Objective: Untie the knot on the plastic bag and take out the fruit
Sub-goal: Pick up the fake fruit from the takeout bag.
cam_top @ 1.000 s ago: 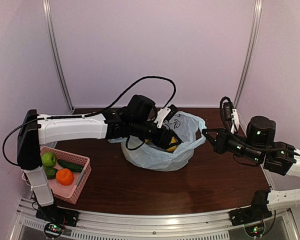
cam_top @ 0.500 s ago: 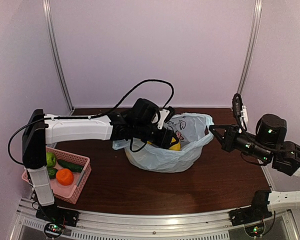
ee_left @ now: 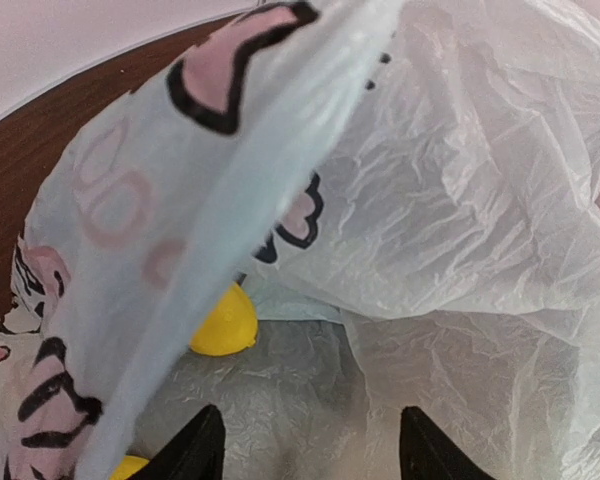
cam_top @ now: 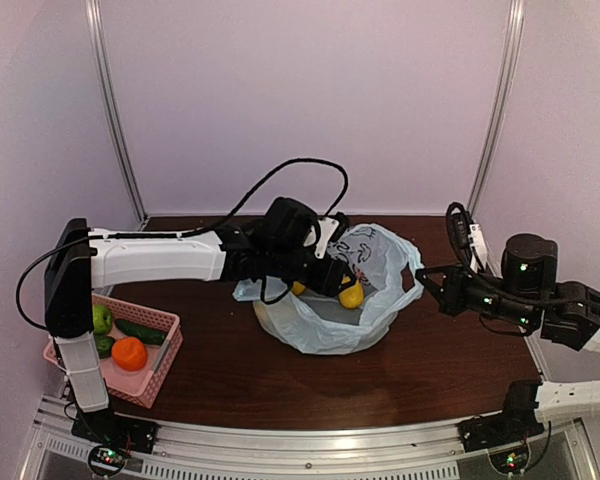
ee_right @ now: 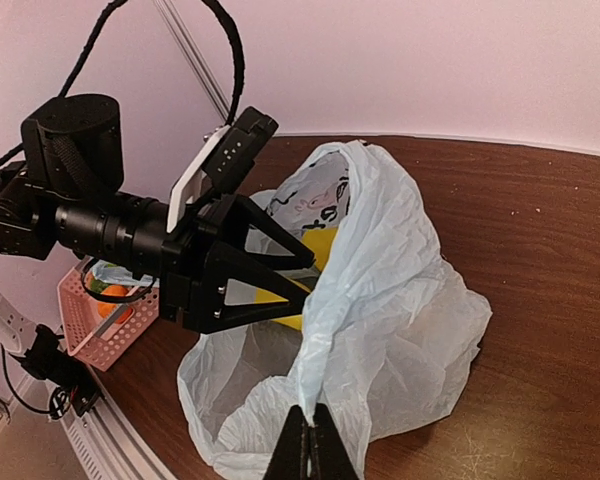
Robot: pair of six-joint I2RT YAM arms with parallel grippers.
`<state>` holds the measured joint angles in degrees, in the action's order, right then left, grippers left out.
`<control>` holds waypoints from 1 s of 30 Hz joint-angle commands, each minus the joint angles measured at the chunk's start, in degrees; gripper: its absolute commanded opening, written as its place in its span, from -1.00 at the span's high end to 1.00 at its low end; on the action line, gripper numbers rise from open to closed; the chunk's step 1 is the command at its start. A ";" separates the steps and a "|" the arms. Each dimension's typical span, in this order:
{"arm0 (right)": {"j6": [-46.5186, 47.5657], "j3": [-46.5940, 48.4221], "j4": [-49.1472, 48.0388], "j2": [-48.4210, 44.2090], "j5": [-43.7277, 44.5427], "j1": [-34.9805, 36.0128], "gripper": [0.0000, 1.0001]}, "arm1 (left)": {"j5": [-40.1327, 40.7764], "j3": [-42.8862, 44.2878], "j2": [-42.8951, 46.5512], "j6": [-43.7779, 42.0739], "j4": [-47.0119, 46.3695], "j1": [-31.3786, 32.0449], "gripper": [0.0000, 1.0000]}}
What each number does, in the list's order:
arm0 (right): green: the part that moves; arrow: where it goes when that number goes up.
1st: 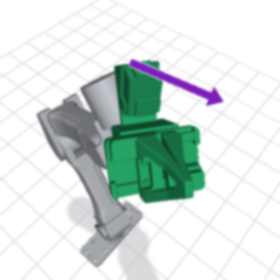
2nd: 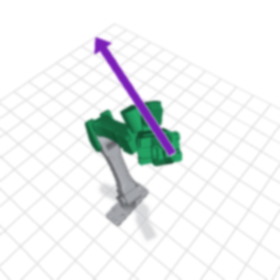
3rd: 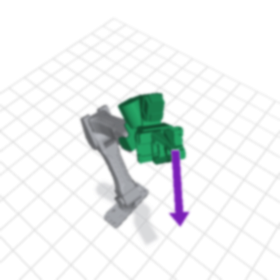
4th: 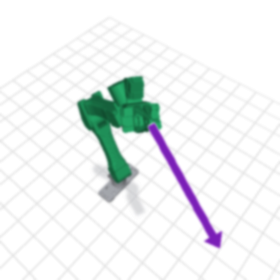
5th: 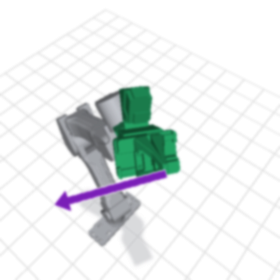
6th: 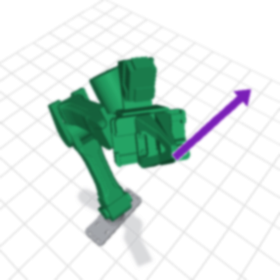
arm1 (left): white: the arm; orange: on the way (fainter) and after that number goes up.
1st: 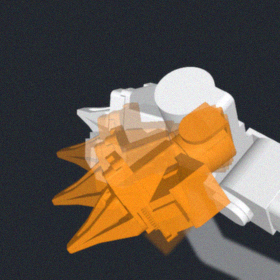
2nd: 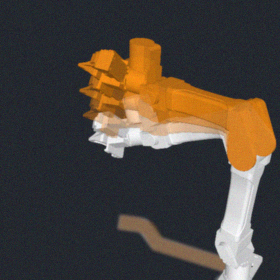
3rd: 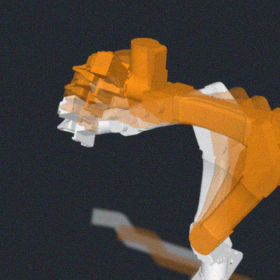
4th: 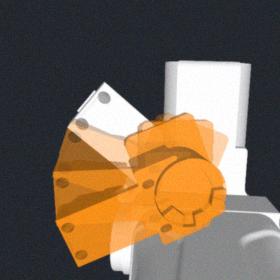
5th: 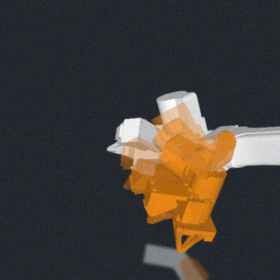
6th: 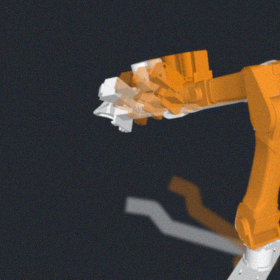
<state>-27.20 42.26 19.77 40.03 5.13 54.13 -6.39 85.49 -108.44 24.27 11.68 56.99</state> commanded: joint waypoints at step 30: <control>-0.43 0.06 -8.42 1.44 0.01 0.19 1.00 | -5.43 8.79 -11.80 -6.28 -8.00 4.38 -0.55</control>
<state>-26.81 43.29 14.68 41.32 5.19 54.13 -9.34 92.84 -118.45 19.94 7.27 59.18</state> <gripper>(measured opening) 0.005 0.770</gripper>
